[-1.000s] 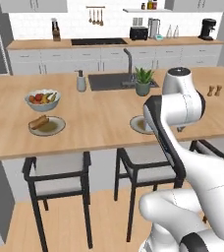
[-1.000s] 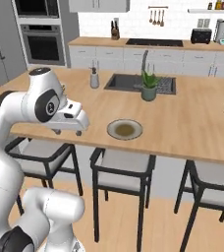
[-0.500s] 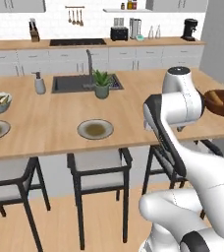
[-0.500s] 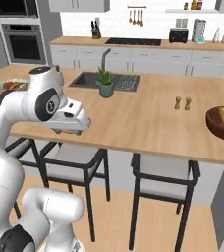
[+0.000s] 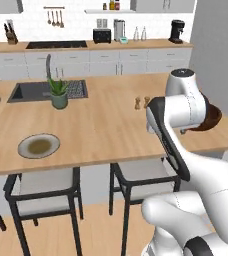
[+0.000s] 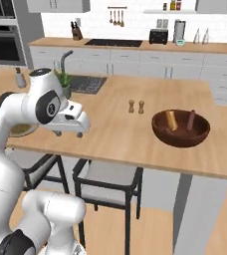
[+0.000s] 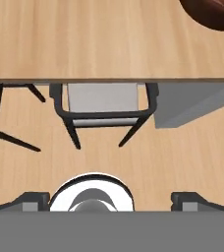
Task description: Place one bun and one sausage from the bowl on each plate.
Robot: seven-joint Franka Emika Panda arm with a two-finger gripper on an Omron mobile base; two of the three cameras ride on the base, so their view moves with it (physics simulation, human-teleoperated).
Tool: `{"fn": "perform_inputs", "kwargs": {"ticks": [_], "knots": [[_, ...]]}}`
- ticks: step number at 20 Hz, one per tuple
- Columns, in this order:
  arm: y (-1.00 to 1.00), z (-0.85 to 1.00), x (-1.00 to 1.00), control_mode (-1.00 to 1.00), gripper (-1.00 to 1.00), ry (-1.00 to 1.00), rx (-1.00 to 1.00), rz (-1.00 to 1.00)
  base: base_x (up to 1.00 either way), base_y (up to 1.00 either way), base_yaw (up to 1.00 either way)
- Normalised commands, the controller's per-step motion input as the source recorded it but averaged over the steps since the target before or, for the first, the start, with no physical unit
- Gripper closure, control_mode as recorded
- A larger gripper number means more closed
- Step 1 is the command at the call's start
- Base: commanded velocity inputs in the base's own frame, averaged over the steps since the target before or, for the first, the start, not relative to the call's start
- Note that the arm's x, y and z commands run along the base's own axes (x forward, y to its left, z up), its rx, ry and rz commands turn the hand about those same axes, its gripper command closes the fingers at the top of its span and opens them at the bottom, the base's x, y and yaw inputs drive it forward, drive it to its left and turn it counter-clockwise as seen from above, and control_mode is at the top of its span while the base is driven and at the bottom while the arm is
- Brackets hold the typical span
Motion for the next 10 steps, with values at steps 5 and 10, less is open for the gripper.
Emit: {"fn": "perform_inputs", "kwargs": {"ticks": [5, 10], "knots": [[0.0, 0.0, 0.0, 1.0, -1.0, 0.0, 0.0, 0.0, 0.12, -1.0, 0.0], [0.0, 0.0, 0.0, 1.0, -1.0, 0.0, 0.0, 0.0, 0.34, -1.0, 0.0]]}}
